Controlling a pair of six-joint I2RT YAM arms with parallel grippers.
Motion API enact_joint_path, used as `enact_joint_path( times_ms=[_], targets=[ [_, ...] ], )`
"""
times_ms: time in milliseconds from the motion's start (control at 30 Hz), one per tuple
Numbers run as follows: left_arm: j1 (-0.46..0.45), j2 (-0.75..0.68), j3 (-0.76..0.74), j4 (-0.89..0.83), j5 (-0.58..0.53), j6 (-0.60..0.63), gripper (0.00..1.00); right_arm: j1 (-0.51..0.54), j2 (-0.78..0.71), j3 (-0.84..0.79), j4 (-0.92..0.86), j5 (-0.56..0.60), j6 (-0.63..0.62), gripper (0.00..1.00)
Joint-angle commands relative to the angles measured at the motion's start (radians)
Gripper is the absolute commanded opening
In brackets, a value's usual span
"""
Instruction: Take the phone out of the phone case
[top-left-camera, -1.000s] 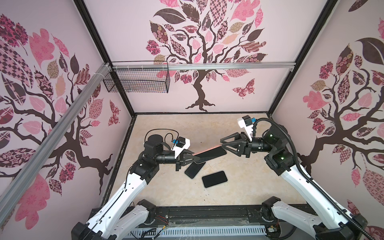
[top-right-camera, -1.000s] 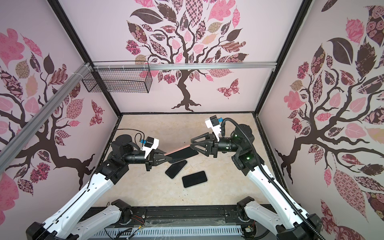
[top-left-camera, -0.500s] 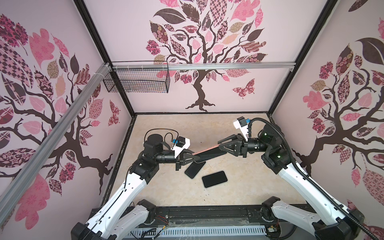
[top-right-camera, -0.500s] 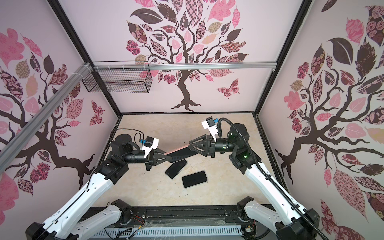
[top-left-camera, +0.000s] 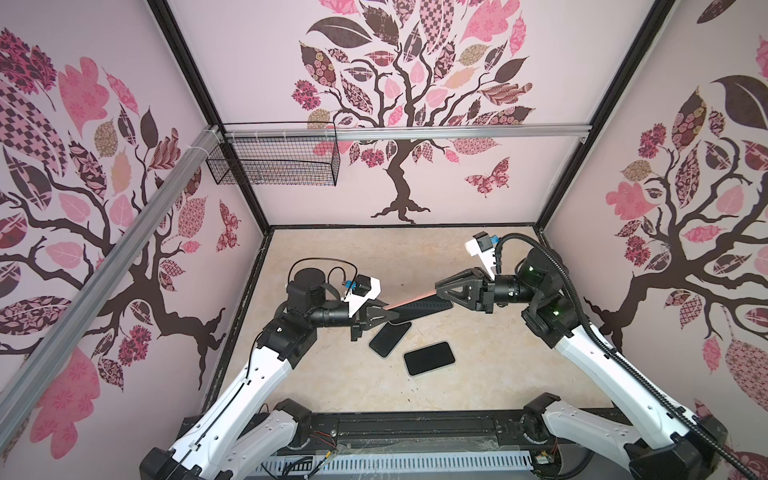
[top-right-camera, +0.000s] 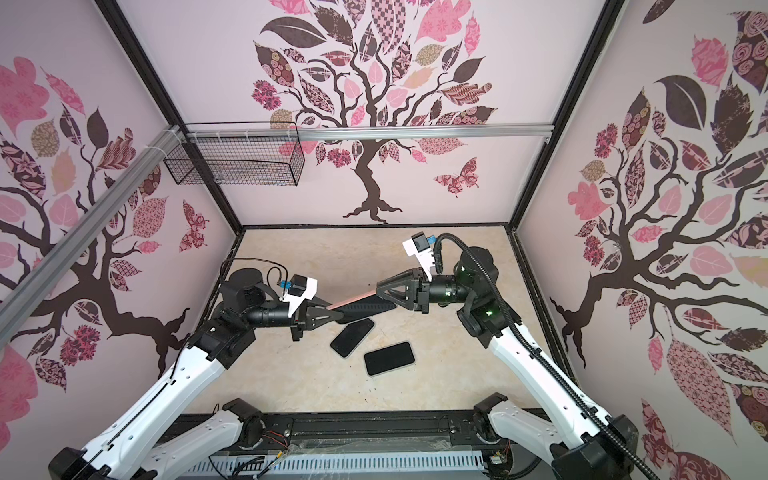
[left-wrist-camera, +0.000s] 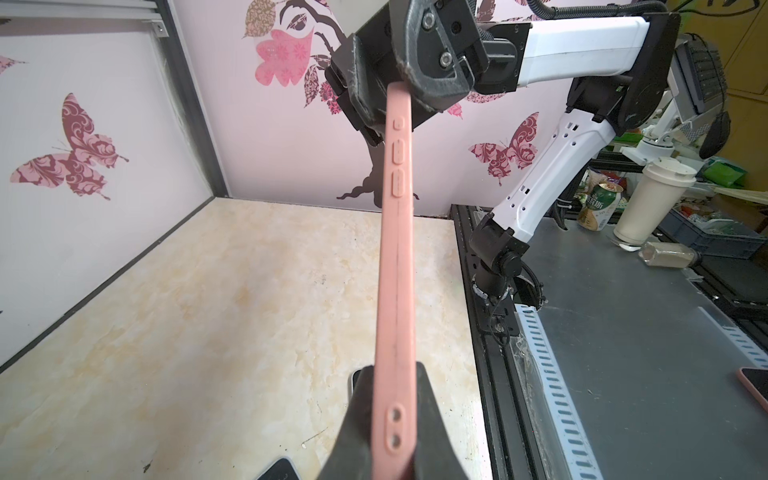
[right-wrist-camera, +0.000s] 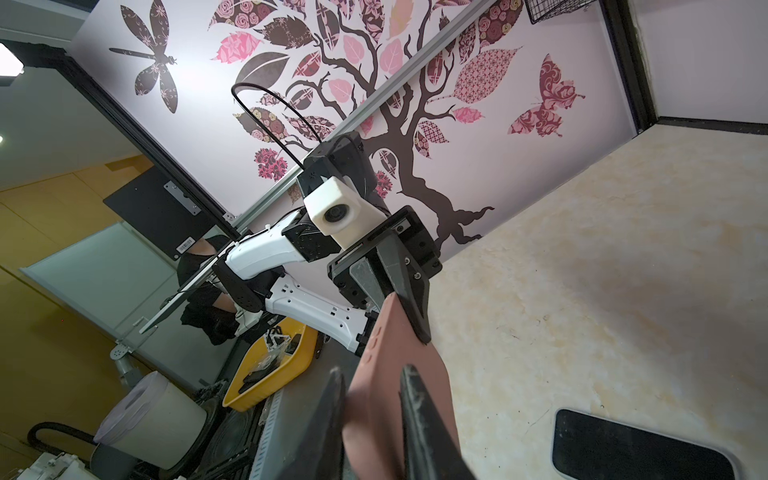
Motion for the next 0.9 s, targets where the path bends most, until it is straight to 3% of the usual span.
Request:
enact_joint_path(
  times_ms=[0, 467, 867],
  targets=[
    [0.002, -0.02, 0.075, 0.054, -0.06, 0.056, 0.0, 0.012, 0.006, -0.016, -0.002, 0.016, 0.074, 0.22],
    [-0.006, -0.064, 0.128, 0.05, -0.247, 0.221, 0.0, 0.013, 0.028, -0.064, -0.022, 0.018, 0.158, 0.17],
    [-0.016, -0.066, 0.188, 0.014, -0.211, 0.313, 0.0, 0.015, 0.048, -0.095, 0.006, 0.018, 0.208, 0.1]
  ],
)
